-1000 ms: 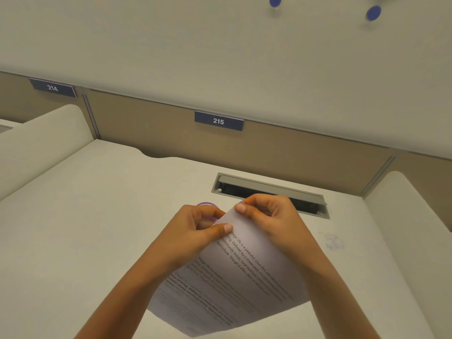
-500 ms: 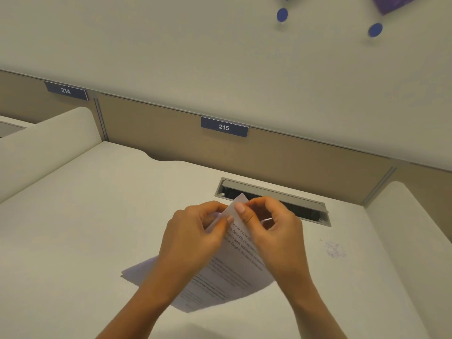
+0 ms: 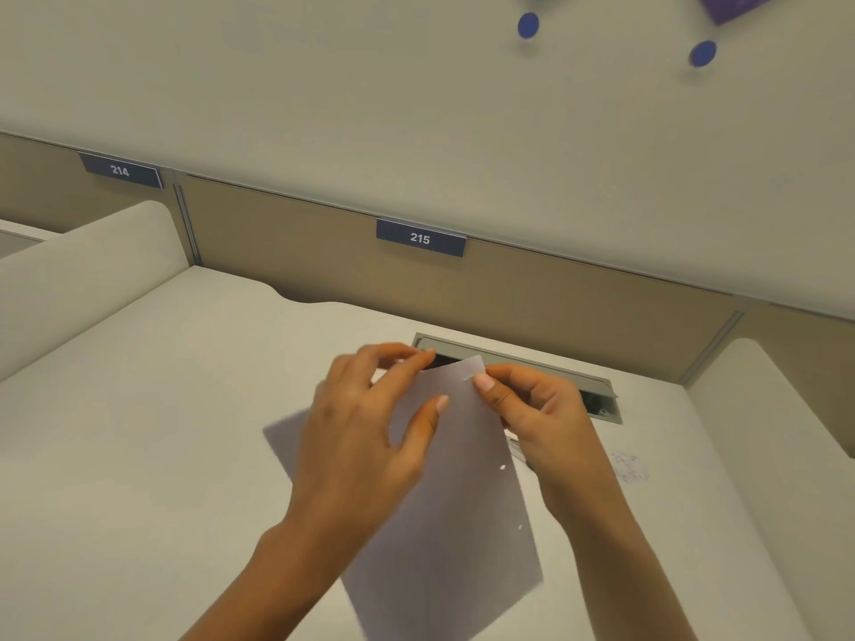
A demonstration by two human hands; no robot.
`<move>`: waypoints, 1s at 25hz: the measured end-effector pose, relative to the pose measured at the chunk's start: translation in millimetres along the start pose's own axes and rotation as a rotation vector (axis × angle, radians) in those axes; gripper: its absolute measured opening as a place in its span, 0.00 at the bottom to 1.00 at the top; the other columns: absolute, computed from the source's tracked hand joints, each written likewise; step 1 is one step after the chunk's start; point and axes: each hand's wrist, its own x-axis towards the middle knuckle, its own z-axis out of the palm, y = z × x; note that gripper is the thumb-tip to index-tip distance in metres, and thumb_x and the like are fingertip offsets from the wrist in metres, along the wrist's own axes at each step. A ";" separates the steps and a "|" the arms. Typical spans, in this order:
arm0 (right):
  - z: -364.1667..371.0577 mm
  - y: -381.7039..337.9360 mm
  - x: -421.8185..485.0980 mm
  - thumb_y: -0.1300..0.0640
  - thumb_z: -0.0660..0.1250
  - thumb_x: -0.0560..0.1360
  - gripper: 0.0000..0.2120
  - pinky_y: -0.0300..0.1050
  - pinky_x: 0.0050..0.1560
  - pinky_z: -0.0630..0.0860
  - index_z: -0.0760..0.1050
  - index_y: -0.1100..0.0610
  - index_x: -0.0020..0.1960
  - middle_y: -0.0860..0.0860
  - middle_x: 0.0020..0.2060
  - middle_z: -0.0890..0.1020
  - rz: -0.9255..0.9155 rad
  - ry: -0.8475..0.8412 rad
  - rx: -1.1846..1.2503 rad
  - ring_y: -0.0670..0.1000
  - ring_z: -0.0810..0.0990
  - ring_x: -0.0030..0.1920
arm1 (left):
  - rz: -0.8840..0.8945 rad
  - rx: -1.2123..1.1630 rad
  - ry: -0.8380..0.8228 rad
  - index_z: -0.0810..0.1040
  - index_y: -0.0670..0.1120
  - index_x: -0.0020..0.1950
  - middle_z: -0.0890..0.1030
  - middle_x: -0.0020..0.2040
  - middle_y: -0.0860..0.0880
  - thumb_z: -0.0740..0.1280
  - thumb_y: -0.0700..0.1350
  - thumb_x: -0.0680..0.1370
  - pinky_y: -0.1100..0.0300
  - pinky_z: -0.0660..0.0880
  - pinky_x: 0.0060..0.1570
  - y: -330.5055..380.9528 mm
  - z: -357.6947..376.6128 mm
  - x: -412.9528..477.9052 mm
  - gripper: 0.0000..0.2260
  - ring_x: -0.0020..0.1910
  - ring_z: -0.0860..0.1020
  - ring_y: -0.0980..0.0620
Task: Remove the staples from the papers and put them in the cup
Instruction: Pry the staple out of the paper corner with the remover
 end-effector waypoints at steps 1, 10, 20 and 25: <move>-2.6 -2.8 -0.4 0.53 0.66 0.77 0.08 0.43 0.47 0.81 0.83 0.52 0.50 0.47 0.45 0.86 0.018 -0.009 -0.025 0.49 0.84 0.47 | 0.013 0.044 0.009 0.77 0.53 0.64 0.78 0.60 0.54 0.64 0.59 0.74 0.59 0.70 0.56 -1.1 -1.7 4.3 0.20 0.59 0.74 0.54; -10.8 -6.1 -4.6 0.49 0.65 0.77 0.08 0.45 0.45 0.82 0.83 0.49 0.50 0.44 0.43 0.86 0.061 -0.082 -0.054 0.50 0.85 0.42 | -0.155 -0.407 -0.325 0.81 0.57 0.58 0.85 0.48 0.58 0.67 0.52 0.77 0.68 0.76 0.51 -2.9 -2.1 17.0 0.11 0.50 0.81 0.58; -2.4 11.8 -2.3 0.53 0.71 0.73 0.05 0.41 0.39 0.83 0.77 0.49 0.48 0.44 0.39 0.85 0.086 -0.015 -0.023 0.47 0.85 0.40 | -0.359 -0.526 -0.454 0.84 0.51 0.48 0.86 0.45 0.55 0.68 0.51 0.75 0.70 0.75 0.38 -17.0 13.2 17.1 0.08 0.44 0.84 0.56; 2.7 43.8 1.4 0.48 0.65 0.77 0.06 0.36 0.38 0.81 0.77 0.48 0.48 0.43 0.37 0.85 0.217 -0.058 -0.028 0.45 0.84 0.40 | -0.467 -0.530 -0.529 0.84 0.50 0.45 0.86 0.42 0.52 0.70 0.54 0.72 0.65 0.73 0.42 -34.6 22.8 11.4 0.09 0.41 0.83 0.55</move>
